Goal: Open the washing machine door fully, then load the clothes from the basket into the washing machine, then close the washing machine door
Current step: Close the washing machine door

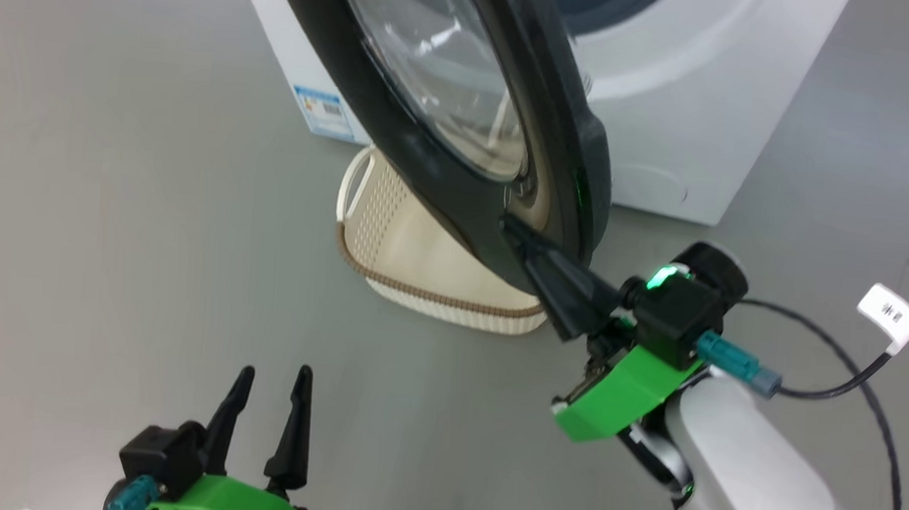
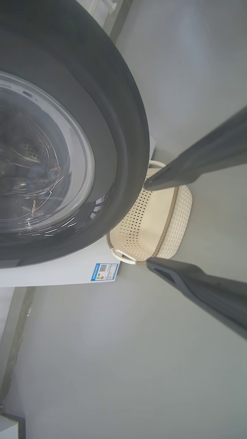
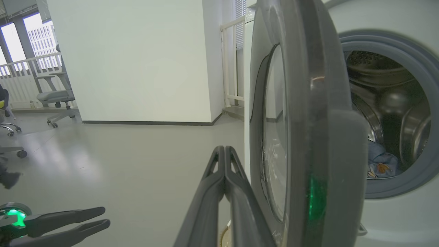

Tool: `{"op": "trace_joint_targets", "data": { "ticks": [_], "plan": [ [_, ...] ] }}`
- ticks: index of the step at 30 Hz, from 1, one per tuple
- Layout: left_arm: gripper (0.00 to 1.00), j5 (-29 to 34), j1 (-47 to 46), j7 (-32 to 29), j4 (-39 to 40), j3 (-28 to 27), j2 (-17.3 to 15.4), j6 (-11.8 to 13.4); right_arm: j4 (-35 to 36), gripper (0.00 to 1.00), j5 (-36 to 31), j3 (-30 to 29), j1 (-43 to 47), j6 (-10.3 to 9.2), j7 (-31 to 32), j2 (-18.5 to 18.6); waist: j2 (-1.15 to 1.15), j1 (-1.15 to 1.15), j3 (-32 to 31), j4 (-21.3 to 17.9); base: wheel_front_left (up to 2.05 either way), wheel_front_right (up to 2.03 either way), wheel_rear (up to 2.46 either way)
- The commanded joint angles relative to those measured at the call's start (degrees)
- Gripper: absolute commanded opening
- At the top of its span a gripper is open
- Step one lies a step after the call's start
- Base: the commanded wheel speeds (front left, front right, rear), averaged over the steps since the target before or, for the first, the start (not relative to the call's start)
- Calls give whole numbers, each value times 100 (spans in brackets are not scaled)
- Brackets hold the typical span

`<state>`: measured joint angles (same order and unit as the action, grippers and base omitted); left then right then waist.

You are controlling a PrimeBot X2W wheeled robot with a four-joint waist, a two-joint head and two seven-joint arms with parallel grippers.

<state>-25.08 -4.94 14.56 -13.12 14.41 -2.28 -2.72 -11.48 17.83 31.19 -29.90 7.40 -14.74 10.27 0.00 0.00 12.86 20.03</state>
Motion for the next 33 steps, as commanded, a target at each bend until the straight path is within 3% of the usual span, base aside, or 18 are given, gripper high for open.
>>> {"op": "trace_joint_targets", "data": {
  "ticks": [1, 20, 33],
  "plan": [
    [100, -40, -204, 44, 196, -150, -60, 62, 115, 0, 3, 47, -203, 9, -26, -45, 0, 0, 380, 92, 0, 0, 0],
    [100, -247, -366, 44, 285, -20, -60, 129, 81, 0, 27, -285, -659, 9, -26, 133, 0, 0, 865, -56, 0, 0, 0],
    [100, -406, -526, 44, 788, 291, -60, 251, 134, 0, 64, -476, -1377, 9, -26, 284, 0, 0, 1347, -230, 0, 0, 0]
  ]
}}
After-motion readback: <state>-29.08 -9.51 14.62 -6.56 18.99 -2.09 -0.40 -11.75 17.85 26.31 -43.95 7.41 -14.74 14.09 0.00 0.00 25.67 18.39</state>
